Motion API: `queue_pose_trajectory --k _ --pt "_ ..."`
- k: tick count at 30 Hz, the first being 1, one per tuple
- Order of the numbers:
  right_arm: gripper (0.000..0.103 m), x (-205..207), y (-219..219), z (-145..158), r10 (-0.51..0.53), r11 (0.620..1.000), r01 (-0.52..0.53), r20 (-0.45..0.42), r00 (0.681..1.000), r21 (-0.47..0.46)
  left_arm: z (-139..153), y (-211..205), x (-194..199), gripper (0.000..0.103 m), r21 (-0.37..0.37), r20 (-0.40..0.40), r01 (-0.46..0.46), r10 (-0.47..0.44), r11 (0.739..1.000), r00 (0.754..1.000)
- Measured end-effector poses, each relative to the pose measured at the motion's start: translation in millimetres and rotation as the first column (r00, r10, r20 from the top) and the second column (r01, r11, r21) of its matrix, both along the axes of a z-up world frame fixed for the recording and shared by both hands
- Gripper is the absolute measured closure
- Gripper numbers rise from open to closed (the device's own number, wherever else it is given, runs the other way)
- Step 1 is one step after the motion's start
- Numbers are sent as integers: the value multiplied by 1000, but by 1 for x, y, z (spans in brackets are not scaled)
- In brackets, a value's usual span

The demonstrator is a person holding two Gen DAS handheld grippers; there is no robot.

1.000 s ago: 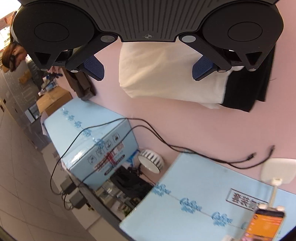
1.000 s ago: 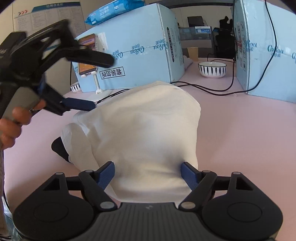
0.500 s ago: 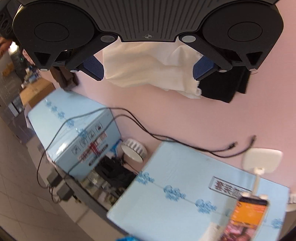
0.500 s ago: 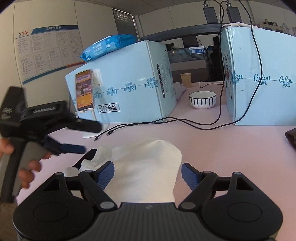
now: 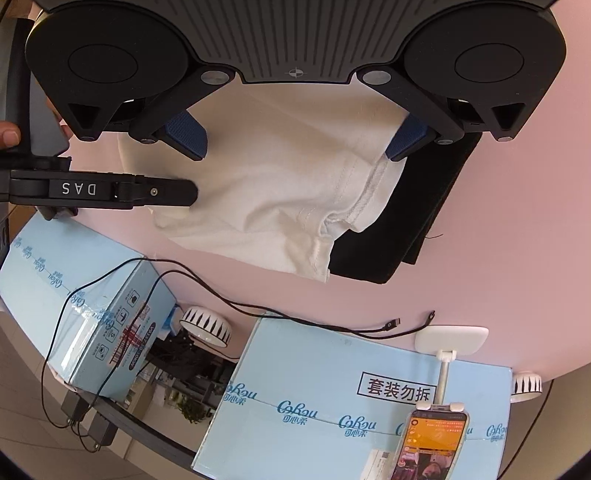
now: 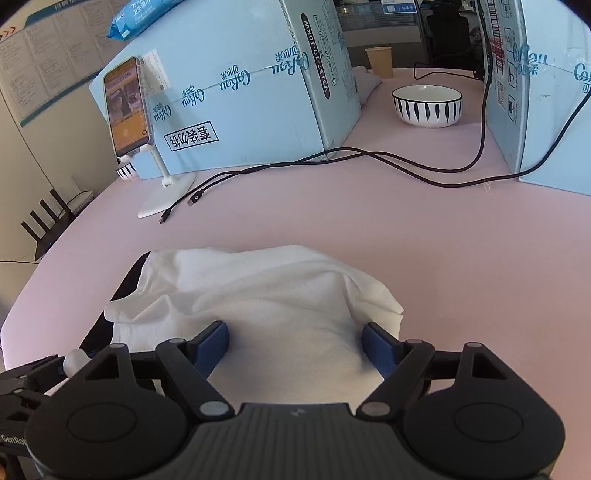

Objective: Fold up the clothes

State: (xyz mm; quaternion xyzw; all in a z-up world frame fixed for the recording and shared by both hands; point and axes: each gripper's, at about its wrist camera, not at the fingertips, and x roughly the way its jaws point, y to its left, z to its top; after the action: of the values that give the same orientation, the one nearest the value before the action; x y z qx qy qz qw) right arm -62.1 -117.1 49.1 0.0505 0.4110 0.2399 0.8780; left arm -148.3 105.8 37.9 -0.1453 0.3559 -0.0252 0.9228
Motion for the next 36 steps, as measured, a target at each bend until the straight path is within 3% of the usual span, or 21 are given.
queue_pose_trajectory --k 3,5,7,9,11,14,17,20,22,24,26,28,30,33,36 --pt "22 -3 -1 19 -19 1000 17 77 997 17 21 -2 -15 0 18 87 5 -6 1000 996" --pt "21 4 -1 25 -8 996 2 64 998 91 30 0 -22 0 -69 130 39 -30 997 991" --pt "21 17 2 16 16 990 -14 -8 1000 142 32 5 -26 0 -274 175 120 -73 954 982" --pt "21 30 9 -3 11 992 -1 -83 997 130 25 0 -20 0 -355 151 158 -110 921 982" --pt "22 38 5 -18 -22 984 41 -110 994 172 14 -7 -9 0 -331 89 132 -109 934 990" --pt "26 36 -16 -13 -77 957 116 -153 985 266 -7 -6 5 0 -329 -3 83 -89 941 996" --pt "22 18 -39 0 -122 942 156 -133 984 296 -16 6 11 0 -375 -2 67 -73 925 997" --pt "21 -14 -48 0 -63 951 94 -111 992 296 -12 14 11 0 -417 -66 33 -66 909 996" --pt "20 -39 -46 -4 -2 958 22 -72 997 284 2 12 5 0 -427 -23 77 -96 901 995" --pt "18 -54 -41 -9 41 966 -28 -47 998 255 15 3 3 0 -369 38 115 -108 922 993" --pt "16 -63 -29 -20 76 980 -71 -21 997 183 14 -6 15 0 -294 44 115 -107 949 993" --pt "15 -70 -21 -23 89 985 -93 36 995 143 0 -5 29 0 -291 3 91 -95 952 996" --pt "15 -75 -21 -17 67 990 -73 50 996 119 -15 0 41 0 -308 -21 65 -75 949 997" --pt "15 -80 -34 -5 -9 992 -1 74 997 124 -6 9 43 0 -349 -58 26 -49 937 997" --pt "12 -79 -63 -4 -86 974 78 26 996 212 6 14 41 0 -321 -10 19 -24 947 1000"
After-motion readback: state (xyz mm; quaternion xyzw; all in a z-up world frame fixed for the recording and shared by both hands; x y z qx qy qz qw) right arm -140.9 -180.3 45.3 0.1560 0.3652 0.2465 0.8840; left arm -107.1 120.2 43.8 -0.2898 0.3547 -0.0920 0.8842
